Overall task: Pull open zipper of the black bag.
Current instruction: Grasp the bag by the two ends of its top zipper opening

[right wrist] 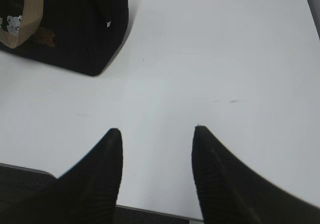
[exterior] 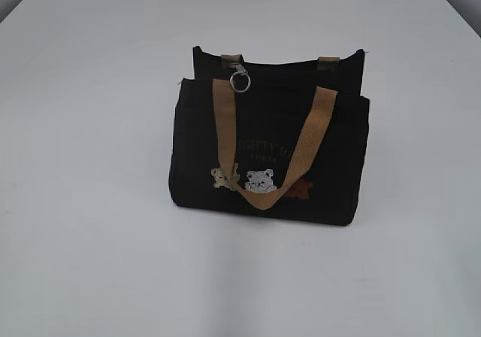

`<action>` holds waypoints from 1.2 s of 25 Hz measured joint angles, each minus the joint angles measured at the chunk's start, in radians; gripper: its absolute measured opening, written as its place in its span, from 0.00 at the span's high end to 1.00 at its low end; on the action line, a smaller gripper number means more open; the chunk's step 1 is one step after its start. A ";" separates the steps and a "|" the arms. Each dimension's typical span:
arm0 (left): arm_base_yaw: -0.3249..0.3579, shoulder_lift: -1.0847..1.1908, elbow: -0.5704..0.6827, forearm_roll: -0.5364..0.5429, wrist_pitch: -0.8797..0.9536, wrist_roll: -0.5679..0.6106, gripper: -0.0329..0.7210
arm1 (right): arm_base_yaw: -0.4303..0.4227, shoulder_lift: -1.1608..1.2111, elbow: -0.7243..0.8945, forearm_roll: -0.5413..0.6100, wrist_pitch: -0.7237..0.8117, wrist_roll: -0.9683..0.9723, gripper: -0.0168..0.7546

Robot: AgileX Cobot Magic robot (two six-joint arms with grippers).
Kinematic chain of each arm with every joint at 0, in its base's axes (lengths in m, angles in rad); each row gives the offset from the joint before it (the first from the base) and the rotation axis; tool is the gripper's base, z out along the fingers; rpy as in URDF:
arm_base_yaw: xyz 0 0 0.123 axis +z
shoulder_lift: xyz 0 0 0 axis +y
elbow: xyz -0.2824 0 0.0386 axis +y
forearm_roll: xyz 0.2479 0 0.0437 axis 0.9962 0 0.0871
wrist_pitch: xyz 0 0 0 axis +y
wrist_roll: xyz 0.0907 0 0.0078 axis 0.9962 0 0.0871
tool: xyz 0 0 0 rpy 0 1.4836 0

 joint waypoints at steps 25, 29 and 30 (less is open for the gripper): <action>-0.005 0.131 -0.019 -0.256 -0.236 0.286 0.62 | 0.000 0.000 0.000 0.000 0.000 0.000 0.51; -0.007 0.485 -0.010 -0.776 -0.538 0.913 0.54 | 0.000 0.000 0.000 0.000 0.000 0.000 0.51; -0.007 0.583 -0.011 -0.933 -0.552 1.079 0.52 | 0.000 0.000 0.000 0.000 0.000 0.000 0.51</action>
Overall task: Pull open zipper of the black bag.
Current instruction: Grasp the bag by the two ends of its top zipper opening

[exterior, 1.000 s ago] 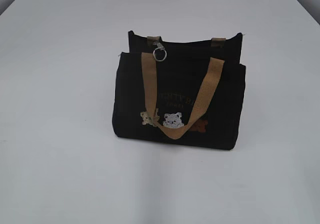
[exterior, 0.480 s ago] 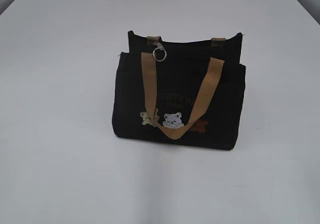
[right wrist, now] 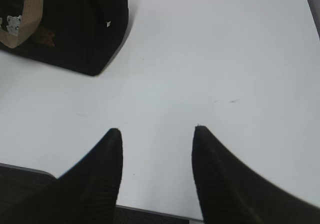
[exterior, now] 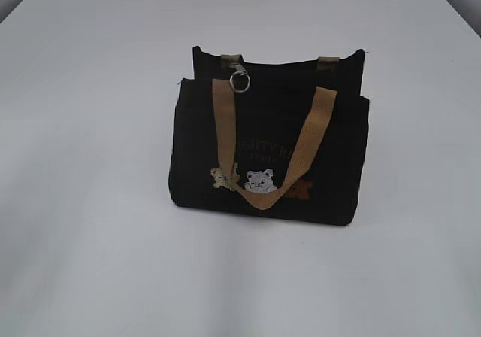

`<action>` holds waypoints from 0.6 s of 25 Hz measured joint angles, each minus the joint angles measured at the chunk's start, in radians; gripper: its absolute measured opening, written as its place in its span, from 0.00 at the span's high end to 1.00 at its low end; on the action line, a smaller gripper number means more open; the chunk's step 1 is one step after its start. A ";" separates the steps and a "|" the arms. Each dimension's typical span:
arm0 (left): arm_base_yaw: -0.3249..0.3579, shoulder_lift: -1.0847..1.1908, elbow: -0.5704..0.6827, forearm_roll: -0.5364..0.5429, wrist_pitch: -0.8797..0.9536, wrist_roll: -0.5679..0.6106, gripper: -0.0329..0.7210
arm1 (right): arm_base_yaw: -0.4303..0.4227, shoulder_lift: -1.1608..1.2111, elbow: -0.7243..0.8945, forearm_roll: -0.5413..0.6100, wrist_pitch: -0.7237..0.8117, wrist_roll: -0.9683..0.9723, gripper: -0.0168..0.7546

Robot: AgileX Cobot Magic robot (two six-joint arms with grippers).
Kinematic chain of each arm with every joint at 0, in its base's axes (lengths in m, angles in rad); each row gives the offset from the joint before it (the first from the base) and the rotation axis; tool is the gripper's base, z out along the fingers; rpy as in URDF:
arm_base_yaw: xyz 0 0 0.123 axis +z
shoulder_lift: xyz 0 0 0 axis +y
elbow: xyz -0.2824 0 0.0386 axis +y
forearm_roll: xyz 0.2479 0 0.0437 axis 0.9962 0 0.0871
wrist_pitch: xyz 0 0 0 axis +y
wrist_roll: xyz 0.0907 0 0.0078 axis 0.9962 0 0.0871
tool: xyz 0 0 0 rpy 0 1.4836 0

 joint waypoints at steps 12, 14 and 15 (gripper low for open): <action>-0.137 1.005 -0.302 -0.687 0.219 1.096 0.39 | 0.000 0.000 0.000 0.000 0.000 0.000 0.51; -0.164 1.058 -0.349 -0.688 0.199 1.106 0.37 | 0.000 0.000 0.000 0.000 0.000 0.000 0.51; -0.175 1.080 -0.365 -0.688 0.197 1.111 0.36 | 0.000 0.000 0.000 0.000 0.000 0.000 0.51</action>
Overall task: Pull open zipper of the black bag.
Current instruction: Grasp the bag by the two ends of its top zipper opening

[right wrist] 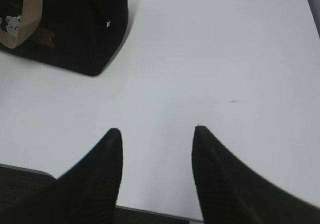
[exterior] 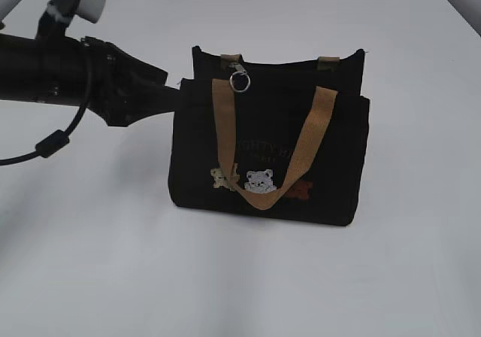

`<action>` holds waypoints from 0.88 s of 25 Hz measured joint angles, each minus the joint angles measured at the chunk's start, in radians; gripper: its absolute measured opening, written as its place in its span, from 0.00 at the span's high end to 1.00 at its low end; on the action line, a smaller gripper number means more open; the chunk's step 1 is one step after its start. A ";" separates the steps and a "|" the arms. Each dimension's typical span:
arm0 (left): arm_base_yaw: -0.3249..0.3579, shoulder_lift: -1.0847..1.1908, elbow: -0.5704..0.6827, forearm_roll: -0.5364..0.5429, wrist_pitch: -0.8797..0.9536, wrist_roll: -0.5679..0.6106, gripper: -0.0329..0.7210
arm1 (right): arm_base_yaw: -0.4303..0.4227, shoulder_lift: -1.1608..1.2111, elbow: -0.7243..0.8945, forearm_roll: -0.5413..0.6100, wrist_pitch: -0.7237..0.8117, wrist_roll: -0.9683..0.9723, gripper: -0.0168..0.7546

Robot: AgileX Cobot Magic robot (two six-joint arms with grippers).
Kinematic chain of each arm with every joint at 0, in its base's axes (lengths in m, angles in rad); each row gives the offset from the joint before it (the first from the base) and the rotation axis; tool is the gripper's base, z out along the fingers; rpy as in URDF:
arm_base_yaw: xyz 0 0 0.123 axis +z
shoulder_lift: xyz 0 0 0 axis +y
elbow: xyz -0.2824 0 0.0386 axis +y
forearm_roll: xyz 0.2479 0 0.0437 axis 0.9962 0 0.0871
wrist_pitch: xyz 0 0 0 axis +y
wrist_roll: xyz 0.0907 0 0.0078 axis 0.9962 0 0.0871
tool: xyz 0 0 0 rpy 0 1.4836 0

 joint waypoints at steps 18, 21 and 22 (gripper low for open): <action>-0.122 0.099 -0.019 -0.010 -0.212 -0.171 0.87 | 0.000 0.772 -0.088 0.819 -0.371 -0.821 0.51; -0.122 0.052 0.033 -0.005 -0.248 -0.174 0.87 | 0.043 1.060 -0.177 1.070 -0.395 -1.070 0.51; -0.122 0.039 0.044 -0.005 -0.262 -0.174 0.87 | 0.081 1.140 -0.224 1.124 -0.409 -1.125 0.51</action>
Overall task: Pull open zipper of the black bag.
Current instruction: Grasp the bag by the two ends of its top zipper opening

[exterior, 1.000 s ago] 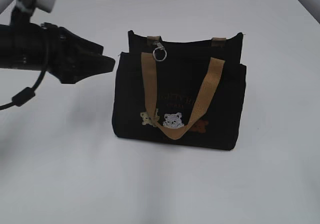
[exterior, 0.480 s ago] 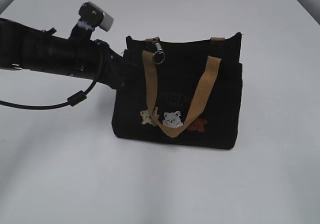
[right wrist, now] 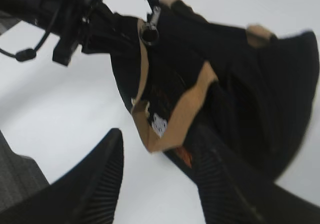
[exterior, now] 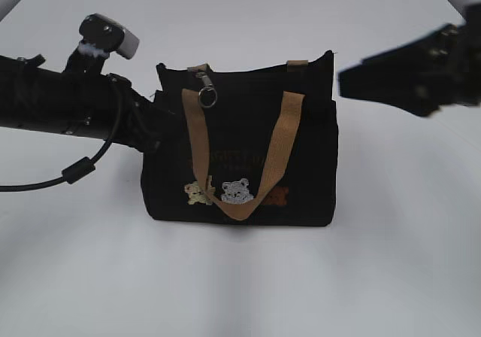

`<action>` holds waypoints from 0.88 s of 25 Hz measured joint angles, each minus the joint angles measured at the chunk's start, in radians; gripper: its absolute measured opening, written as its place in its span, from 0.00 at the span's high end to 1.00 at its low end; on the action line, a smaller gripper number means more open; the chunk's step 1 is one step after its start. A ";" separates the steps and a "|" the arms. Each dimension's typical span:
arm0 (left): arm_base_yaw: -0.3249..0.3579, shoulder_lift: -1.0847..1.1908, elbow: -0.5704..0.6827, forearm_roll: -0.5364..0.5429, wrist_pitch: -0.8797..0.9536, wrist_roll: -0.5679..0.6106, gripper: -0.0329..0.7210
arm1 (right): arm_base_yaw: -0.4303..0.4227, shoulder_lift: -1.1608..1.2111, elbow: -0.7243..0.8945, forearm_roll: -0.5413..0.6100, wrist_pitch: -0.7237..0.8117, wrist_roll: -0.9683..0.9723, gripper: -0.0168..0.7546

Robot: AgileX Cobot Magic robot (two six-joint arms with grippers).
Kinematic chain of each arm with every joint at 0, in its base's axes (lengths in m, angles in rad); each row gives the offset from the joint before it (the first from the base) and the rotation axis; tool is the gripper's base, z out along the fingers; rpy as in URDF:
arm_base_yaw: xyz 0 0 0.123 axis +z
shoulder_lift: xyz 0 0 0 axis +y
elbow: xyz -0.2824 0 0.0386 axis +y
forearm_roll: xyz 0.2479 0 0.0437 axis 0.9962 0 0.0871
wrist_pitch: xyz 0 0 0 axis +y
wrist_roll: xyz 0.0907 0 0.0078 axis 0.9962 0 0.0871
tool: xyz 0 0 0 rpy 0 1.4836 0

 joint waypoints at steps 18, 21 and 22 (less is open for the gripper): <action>0.002 -0.030 0.024 0.008 -0.017 -0.002 0.87 | 0.351 0.721 -0.527 0.074 -0.222 0.244 0.51; 0.002 -0.030 0.025 0.008 -0.022 -0.002 0.87 | 0.351 0.748 -0.544 0.076 -0.228 0.303 0.58; 0.002 -0.030 0.025 0.008 -0.022 -0.002 0.87 | 0.351 0.751 -0.545 0.076 -0.233 0.318 0.64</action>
